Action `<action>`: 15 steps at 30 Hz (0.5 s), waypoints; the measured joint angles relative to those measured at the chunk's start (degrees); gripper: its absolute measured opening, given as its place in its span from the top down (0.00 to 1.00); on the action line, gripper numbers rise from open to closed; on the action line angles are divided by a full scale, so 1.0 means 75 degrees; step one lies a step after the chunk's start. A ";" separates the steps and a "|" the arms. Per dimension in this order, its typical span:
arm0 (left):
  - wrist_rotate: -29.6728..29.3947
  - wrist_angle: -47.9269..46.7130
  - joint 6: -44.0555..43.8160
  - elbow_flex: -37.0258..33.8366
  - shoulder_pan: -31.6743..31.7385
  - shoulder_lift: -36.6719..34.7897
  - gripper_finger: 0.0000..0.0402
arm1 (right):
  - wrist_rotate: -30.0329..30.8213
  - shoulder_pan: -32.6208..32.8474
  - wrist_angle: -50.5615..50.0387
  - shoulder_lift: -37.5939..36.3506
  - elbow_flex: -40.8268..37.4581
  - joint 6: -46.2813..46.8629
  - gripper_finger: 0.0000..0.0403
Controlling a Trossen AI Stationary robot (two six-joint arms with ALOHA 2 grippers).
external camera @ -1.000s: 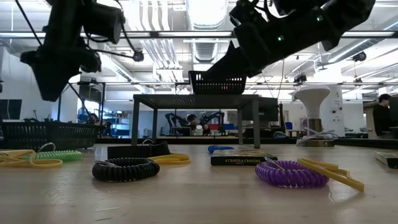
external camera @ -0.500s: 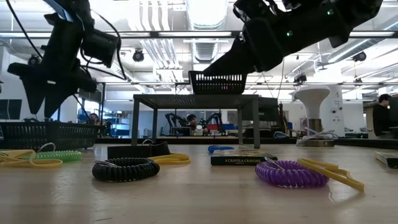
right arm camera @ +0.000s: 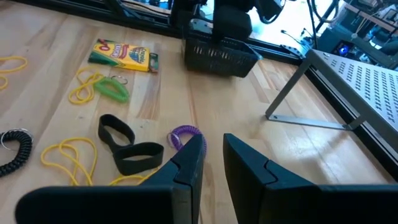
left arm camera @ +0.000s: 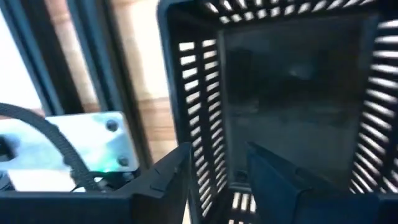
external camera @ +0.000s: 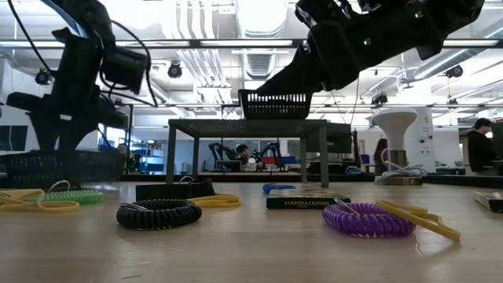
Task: Pick & Place Office Desk Supplies
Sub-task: Put the black bin on the shelf
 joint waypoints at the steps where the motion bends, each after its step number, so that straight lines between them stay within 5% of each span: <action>1: 0.0002 0.0081 0.0029 0.0017 -0.0008 -0.0013 0.63 | 0.0000 0.0000 0.0005 0.0002 0.0000 0.0000 0.86; 15: 0.0508 -0.0640 -0.0292 0.0209 -0.0002 -0.0014 0.66 | 0.0000 -0.0003 -0.0001 0.0011 -0.0020 -0.0029 0.86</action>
